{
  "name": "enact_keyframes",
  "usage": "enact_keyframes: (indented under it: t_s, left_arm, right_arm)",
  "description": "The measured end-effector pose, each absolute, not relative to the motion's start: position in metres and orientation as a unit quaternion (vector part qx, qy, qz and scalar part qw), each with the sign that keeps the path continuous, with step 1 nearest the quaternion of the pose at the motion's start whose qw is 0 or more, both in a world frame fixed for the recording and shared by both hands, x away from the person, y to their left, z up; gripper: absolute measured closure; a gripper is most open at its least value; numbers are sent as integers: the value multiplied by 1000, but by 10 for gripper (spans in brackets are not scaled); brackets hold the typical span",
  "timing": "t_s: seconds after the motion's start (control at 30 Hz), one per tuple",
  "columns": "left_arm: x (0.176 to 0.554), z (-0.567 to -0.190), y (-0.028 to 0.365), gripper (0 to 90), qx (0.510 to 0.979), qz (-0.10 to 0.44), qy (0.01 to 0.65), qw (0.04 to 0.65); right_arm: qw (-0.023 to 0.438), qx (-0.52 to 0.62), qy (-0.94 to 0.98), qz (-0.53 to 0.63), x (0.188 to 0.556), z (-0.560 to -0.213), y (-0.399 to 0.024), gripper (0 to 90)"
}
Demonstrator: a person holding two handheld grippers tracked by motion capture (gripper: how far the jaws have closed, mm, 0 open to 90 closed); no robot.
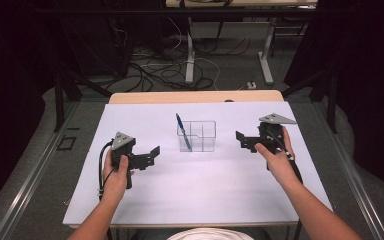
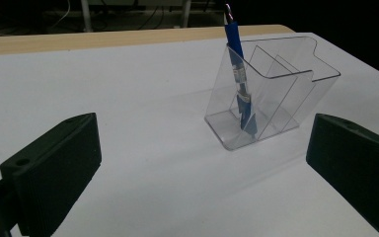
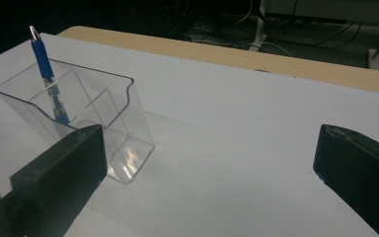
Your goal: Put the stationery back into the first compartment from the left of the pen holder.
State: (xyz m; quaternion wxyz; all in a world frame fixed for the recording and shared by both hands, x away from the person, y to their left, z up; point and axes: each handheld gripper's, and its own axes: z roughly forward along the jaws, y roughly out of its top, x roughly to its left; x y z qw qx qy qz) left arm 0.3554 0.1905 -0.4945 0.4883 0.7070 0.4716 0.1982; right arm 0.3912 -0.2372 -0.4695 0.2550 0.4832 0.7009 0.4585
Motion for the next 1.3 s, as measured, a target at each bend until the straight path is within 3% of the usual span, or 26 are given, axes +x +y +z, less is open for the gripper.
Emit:
enact_keyframes:
  t_s: [0.8,1.3]
  left_arm:
    - [356,-495,194,2,703,201,478,487]
    - [357,-497,197,2,702,201,481,486]
  right_arm:
    - [288,519,677,435,385,-510,-286,0]
    - [267,530,688,418,388,-534,-293,0]
